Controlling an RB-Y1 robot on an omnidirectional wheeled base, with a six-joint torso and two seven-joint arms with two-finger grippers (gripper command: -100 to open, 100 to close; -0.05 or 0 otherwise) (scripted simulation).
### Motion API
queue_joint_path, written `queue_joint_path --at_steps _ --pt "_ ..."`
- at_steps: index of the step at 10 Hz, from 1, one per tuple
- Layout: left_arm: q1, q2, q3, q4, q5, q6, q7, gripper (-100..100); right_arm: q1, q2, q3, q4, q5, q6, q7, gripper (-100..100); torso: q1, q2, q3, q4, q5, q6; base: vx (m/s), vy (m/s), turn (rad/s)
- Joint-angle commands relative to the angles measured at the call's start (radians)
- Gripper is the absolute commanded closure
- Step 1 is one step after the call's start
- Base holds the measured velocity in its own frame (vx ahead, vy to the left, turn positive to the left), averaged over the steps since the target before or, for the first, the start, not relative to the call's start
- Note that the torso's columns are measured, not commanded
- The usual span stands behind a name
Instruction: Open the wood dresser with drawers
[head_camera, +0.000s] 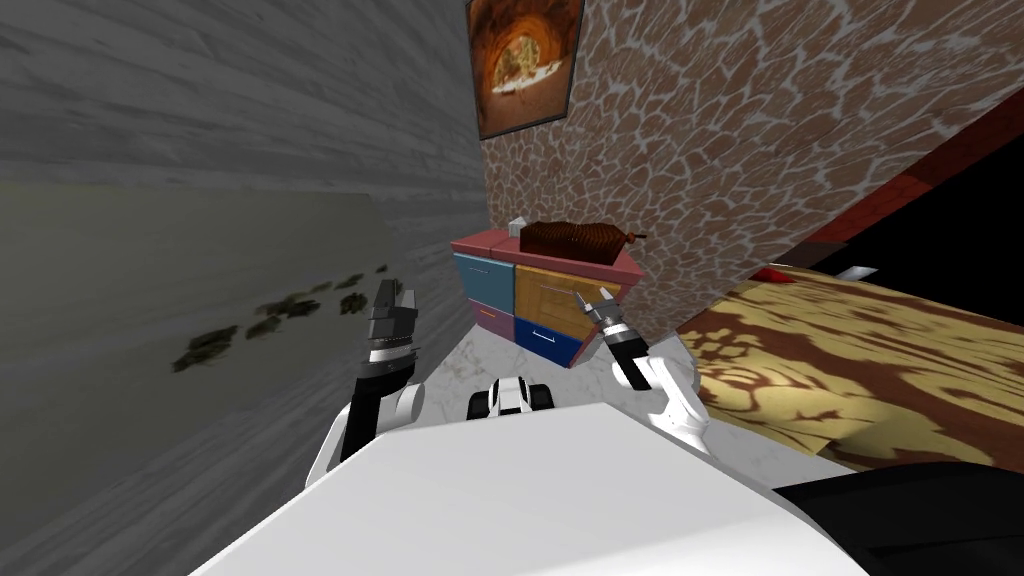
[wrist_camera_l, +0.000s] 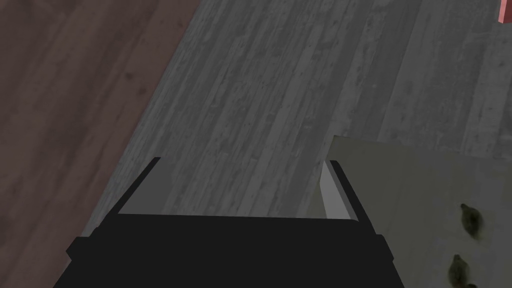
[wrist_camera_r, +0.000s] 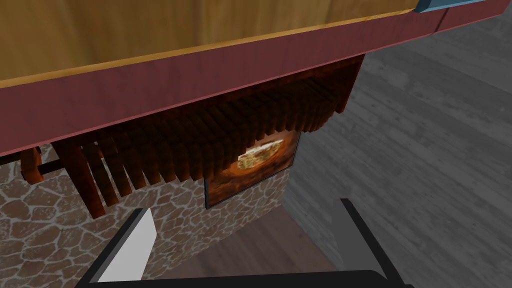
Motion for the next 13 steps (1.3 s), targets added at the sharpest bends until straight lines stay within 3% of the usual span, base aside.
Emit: queue_joint_path --at_steps 1,8,13 --pt "0.000 0.000 0.000 0.000 0.000 0.000 0.000 0 -0.015 -0.005 -0.022 0.023 0.073 0.009 0.047 -100 -0.001 0.000 0.000 0.000 0.000 -0.001 0.086 0.100 -0.075" --pt "0.000 0.000 0.000 0.000 0.000 0.000 0.000 0 -0.058 0.006 -0.071 0.096 0.243 0.022 0.157 -100 -0.002 -0.001 -0.001 0.000 0.000 0.000 0.084 0.084 -0.120" --pt "0.000 0.000 0.000 0.000 0.000 0.000 0.000 0 -0.100 0.044 -0.112 0.168 0.387 0.037 0.248 -100 -0.002 0.000 0.000 0.000 0.000 0.000 0.065 0.071 -0.122"
